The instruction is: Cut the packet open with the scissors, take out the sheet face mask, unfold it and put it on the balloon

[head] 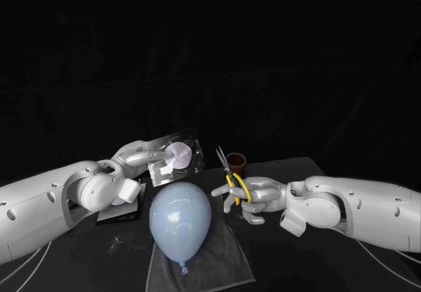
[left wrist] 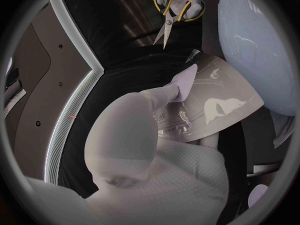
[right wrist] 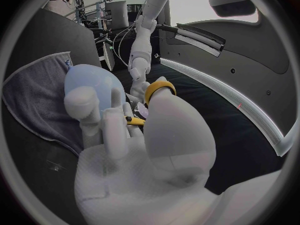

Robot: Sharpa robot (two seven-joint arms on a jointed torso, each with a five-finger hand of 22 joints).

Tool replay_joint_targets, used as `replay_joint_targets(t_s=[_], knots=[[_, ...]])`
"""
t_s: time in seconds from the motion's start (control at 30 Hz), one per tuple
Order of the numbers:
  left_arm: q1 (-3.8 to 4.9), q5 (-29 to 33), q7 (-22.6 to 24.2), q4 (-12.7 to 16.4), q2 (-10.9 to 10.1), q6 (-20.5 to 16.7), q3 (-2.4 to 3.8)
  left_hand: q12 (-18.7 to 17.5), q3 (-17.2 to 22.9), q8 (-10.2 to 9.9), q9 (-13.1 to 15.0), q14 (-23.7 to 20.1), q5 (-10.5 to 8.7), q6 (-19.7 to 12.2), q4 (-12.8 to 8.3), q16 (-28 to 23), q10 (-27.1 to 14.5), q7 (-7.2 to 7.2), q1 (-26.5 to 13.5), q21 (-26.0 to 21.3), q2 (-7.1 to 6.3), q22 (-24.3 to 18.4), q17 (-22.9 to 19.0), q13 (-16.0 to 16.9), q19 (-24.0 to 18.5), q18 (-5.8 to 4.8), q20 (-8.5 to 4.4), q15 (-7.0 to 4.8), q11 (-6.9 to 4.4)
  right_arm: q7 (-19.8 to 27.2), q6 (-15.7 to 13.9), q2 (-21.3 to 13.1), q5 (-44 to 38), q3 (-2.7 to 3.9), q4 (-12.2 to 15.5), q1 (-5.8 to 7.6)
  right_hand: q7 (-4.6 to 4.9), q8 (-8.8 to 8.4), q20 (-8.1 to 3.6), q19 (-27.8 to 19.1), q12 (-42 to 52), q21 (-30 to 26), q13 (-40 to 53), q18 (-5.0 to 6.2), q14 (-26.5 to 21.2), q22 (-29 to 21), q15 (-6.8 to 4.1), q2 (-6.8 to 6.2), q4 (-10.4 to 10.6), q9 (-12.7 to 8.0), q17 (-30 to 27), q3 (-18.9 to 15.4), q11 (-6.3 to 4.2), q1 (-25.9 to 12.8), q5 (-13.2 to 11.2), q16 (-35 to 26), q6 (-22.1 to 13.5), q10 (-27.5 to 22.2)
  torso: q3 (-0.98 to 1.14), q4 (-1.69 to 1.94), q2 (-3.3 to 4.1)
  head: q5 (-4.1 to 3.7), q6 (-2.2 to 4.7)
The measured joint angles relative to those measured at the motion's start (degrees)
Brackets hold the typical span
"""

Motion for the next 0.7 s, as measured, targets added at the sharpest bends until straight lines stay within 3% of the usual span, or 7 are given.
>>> replay_joint_targets(t_s=[0.2, 0.3, 0.33, 0.5, 0.6, 0.7], knots=[[0.50, 0.6, 0.6, 1.1, 0.8, 0.0, 0.43, 0.0, 0.0, 0.1, 0.0, 0.0, -0.01, 0.0, 0.0, 0.0, 0.0, -0.01, -0.1, 0.0, 0.06, 0.0, 0.0, 0.0, 0.0, -0.02, 0.00, 0.00, 0.00, -0.1, 0.2, 0.3, 0.0, -0.05, 0.0, -0.66, -0.02, 0.24, 0.00, 0.0, 0.4, 0.0, 0.0, -0.03, 0.0, -0.1, -0.04, 0.00, 0.0, 0.1, 0.0, 0.0, 0.20, 0.0, 0.0, 0.0, 0.0, 0.2, -0.01, 0.01, 0.00, 0.24, -0.08], [0.61, 1.0, 0.9, 1.4, 1.2, 0.0, 0.49, 0.0, 0.0, 0.2, 0.0, 0.0, -0.01, 0.0, 0.0, 0.0, 0.0, -0.02, -0.1, 0.0, 0.06, 0.0, 0.0, 0.0, 0.0, -0.03, 0.00, 0.00, 0.00, -0.1, 0.2, 0.4, 0.0, -0.06, 0.0, -0.83, -0.03, 0.70, -0.90, 0.2, 4.0, 0.0, 1.9, -0.08, -0.1, -0.1, -1.36, 0.29, 0.1, 0.1, 0.0, -0.1, 1.20, 0.3, 0.0, 0.0, 0.0, 1.2, 0.00, 0.00, 0.00, 0.27, -0.08], [0.64, 1.1, 1.0, 1.4, 1.3, 0.0, 0.50, 0.0, 0.0, 0.2, 0.0, 0.0, -0.01, 0.0, 0.0, 0.0, 0.0, -0.02, -0.1, 0.0, 0.06, 0.0, 0.0, 0.0, 0.0, -0.03, 0.00, 0.00, 0.00, -0.1, 0.2, 0.4, 0.0, -0.06, 0.0, -0.87, -0.03, 1.14, -1.39, 0.3, 6.6, 0.1, 3.5, -0.12, -0.1, -0.1, -2.00, 0.54, 0.1, 0.2, 0.0, -0.3, 1.71, 0.1, 0.0, 0.0, 0.0, 1.7, 0.00, -0.01, 0.00, 0.27, -0.08], [0.70, 1.4, 1.2, 1.5, 1.4, 0.0, 0.53, 0.0, 0.0, 0.2, 0.0, 0.0, -0.06, 0.0, 0.0, 0.0, 0.0, -0.03, -0.1, 0.0, 0.05, 0.0, 0.1, 0.0, 0.0, -0.06, 0.00, 0.00, 0.00, -0.1, 0.1, 0.3, 0.1, -0.06, 0.1, -0.98, 0.03, 2.17, -3.63, 1.3, 24.1, 1.9, 19.1, -0.44, -0.1, 1.1, -4.42, 1.07, -0.1, -0.1, 0.0, -1.2, 2.08, 0.4, 0.0, 1.2, -0.2, 2.1, 0.00, -0.02, 0.00, 0.14, -0.09], [0.72, 1.5, 1.3, 1.4, 1.4, 0.0, 0.54, 0.0, 0.0, 0.2, 0.0, 0.0, -0.12, 0.0, 0.0, 0.0, 0.0, -0.03, -0.1, 0.0, -0.02, 0.0, 0.1, 0.0, 0.0, -0.11, 0.00, 0.00, 0.00, -0.1, 0.0, 0.3, 0.1, -0.06, 0.1, -1.00, 0.04, 2.46, -4.13, 1.8, 35.7, 2.7, 30.5, -0.46, 0.0, 1.8, -4.97, 1.59, -0.1, -0.3, 0.0, -1.2, 2.28, 0.4, 0.0, 2.3, -0.2, 2.3, 0.03, -0.02, -0.01, 0.02, -0.07], [0.74, 1.6, 1.3, 1.4, 1.4, 0.0, 0.54, 0.0, 0.0, 0.2, 0.0, 0.0, -0.18, 0.0, 0.0, 0.0, 0.0, -0.04, -0.1, 0.0, -0.02, 0.0, 0.1, 0.0, 0.0, -0.29, 0.00, 0.00, 0.00, -0.1, 0.0, 0.3, 0.1, -0.06, 0.0, -1.01, 0.03, 2.68, -4.42, 2.1, 36.2, 3.4, 34.1, -0.47, 0.1, 2.5, -5.22, 1.74, -0.1, -0.5, 0.0, -1.5, 2.29, 0.2, 0.0, 3.0, -0.2, 2.3, 0.03, -0.01, -0.01, -0.08, -0.01]])
